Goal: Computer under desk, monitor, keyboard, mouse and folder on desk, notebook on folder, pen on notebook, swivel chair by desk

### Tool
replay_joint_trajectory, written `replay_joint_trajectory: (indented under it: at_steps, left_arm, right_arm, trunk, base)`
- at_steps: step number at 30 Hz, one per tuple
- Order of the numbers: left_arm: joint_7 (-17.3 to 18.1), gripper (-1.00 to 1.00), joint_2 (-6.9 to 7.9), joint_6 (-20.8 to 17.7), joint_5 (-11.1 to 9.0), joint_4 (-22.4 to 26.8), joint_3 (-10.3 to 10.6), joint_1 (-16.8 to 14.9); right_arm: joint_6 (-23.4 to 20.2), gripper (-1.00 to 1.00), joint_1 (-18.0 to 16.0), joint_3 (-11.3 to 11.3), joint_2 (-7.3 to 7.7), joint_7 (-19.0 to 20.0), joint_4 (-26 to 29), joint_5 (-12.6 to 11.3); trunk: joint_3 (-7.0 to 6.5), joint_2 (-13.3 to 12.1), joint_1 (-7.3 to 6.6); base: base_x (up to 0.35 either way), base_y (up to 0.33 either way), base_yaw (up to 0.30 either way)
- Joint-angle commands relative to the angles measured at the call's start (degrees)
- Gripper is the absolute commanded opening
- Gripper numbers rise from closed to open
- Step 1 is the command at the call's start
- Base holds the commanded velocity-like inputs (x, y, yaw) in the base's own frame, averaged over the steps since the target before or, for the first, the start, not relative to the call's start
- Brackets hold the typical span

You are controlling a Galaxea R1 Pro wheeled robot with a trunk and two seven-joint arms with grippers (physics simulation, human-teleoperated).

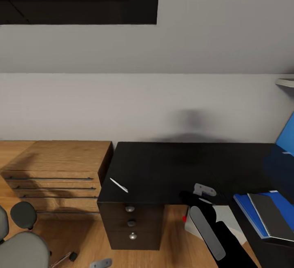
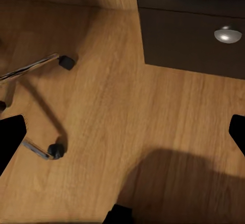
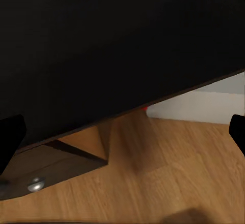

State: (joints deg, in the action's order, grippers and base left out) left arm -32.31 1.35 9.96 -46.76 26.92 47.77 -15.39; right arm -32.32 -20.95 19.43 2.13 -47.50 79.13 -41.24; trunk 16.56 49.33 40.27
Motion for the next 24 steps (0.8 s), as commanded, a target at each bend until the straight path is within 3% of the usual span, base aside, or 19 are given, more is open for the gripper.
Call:
replay_joint_trajectory:
  at_steps: [1, 13, 20, 24]
  left_arm:
    - [-0.3, 1.00, 0.05, 0.3, -0.6, 0.1, 0.5, -0.1]
    - [-0.3, 1.00, 0.05, 0.3, -0.6, 0.1, 0.5, -0.1]
    - [-0.3, 1.00, 0.05, 0.3, -0.6, 0.0, 0.5, -0.1]
    - [-0.3, 1.00, 0.10, 0.3, -0.6, 0.1, 0.4, -0.1]
  right_arm:
    - [-0.2, 1.00, -0.1, 0.1, 0.06, -0.5, 0.1, -0.4]
    - [-0.2, 1.00, -0.1, 0.6, 0.06, -0.5, 0.1, -0.1]
    - [-0.1, 1.00, -0.1, 1.7, 0.06, -0.5, -0.3, 0.8]
    - [0.9, 1.00, -0.1, 1.7, 0.06, -0.4, -1.0, 2.6]
  trunk:
    - [0.15, 0.1, 0.01]
    - [0.97, 0.1, 0.01]
    - [1.44, 0.1, 0.01]
    - [1.72, 0.1, 0.01]
  base:
    - [0.000, 0.000, 0.188]
    - [0.000, 0.000, 0.187]
    - [0.000, 0.000, 0.186]
    - [0.000, 0.000, 0.186]
